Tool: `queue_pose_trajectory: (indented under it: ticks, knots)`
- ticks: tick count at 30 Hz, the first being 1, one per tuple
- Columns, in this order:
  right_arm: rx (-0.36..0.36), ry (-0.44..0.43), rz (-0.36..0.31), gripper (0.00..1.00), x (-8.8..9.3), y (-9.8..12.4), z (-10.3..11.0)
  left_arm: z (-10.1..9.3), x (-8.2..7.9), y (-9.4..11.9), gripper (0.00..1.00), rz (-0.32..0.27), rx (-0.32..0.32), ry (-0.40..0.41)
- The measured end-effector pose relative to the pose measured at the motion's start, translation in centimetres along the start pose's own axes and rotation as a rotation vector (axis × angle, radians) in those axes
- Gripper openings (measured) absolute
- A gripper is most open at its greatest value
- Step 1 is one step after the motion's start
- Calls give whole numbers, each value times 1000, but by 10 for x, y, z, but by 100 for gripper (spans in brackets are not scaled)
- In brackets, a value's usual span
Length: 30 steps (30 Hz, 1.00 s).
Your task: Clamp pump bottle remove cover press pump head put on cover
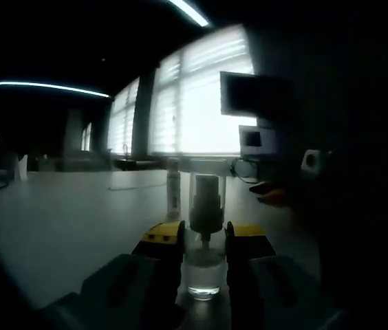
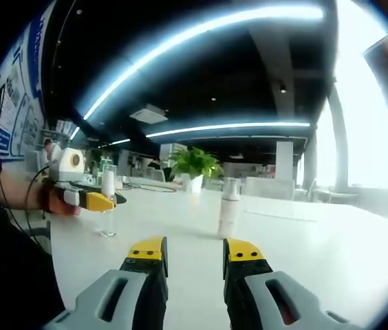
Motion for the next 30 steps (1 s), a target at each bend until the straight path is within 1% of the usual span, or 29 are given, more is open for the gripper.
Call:
queue_pose_trajectory:
  ticks: [4,30]
  knots:
    - [0,-1,1,26,3,0,-4,2,0,0,15,0,-1,-2]
    - [1,-10,1,26,-1,0,3,4,2,-1,15,8,-5,-11]
Point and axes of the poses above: the point that each gripper's makers call its tool centre point, and the gripper's own axes: y roughly backward along the fingers, z roughly to its left, x roughly out of its underside, the point moved 3 cm from there along y, roughly backward along the fingers, and after that the axes turned 14 degrees about y, right-handed, at the moved point
